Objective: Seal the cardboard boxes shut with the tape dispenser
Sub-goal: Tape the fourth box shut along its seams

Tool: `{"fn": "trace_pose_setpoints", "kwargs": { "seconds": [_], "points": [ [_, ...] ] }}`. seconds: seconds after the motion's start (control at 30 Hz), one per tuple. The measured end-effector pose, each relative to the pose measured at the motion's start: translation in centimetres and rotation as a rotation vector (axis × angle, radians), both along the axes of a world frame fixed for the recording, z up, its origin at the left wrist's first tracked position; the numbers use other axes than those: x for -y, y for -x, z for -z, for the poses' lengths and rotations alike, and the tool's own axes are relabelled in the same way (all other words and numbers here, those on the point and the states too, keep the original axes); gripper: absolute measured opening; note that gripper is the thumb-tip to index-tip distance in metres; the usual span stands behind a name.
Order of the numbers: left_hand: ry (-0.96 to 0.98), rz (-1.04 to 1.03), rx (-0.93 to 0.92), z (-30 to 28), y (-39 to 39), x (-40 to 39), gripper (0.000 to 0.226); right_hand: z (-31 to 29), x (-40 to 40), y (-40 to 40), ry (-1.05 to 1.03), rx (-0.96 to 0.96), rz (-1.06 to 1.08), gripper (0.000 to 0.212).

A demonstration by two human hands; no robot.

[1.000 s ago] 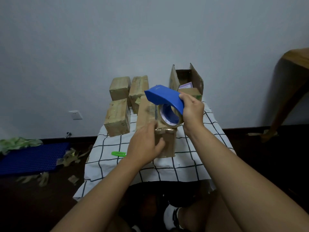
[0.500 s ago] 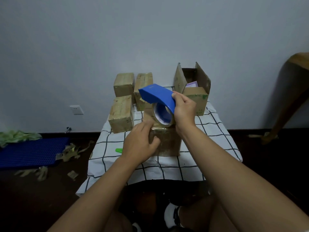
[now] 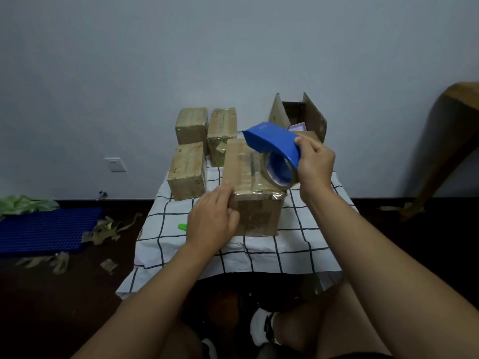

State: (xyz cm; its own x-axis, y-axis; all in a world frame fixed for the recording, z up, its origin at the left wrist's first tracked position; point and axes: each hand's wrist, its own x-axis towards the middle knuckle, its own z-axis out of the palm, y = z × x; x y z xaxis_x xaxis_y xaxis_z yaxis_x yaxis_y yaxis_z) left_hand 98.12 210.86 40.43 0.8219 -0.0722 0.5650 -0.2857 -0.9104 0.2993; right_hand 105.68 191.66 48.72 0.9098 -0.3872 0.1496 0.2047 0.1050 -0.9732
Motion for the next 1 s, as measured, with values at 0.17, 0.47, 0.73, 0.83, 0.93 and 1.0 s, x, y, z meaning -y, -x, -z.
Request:
{"fn": "trace_pose_setpoints", "kwargs": {
  "seconds": [0.17,0.47,0.73,0.83,0.93,1.0],
  "points": [
    [0.024,0.004,-0.001,0.6,-0.2,0.3,0.055,0.0,-0.4,0.0,-0.081,-0.038,-0.001,0.013],
    [0.453,0.096,-0.093,0.5,-0.3,-0.6,0.038,0.7,-1.9,-0.1,-0.017,-0.005,-0.115,0.013],
    [0.791,0.148,-0.200,-0.7,-2.4,-1.3,0.010,0.9,-2.0,-0.3,-0.019,0.012,-0.098,0.016],
    [0.815,0.133,-0.185,-0.7,-2.9,-1.2,0.012,1.0,-2.0,-0.2,-0.016,0.019,-0.099,0.015],
    [0.783,0.153,-0.180,-0.4,-3.1,-1.4,0.009,1.0,-1.9,-0.2,-0.008,0.015,-0.104,0.014],
    [0.766,0.172,-0.185,-0.3,-3.1,-1.7,0.005,1.0,-1.9,-0.2,0.007,0.014,-0.111,0.014]
  ]
}}
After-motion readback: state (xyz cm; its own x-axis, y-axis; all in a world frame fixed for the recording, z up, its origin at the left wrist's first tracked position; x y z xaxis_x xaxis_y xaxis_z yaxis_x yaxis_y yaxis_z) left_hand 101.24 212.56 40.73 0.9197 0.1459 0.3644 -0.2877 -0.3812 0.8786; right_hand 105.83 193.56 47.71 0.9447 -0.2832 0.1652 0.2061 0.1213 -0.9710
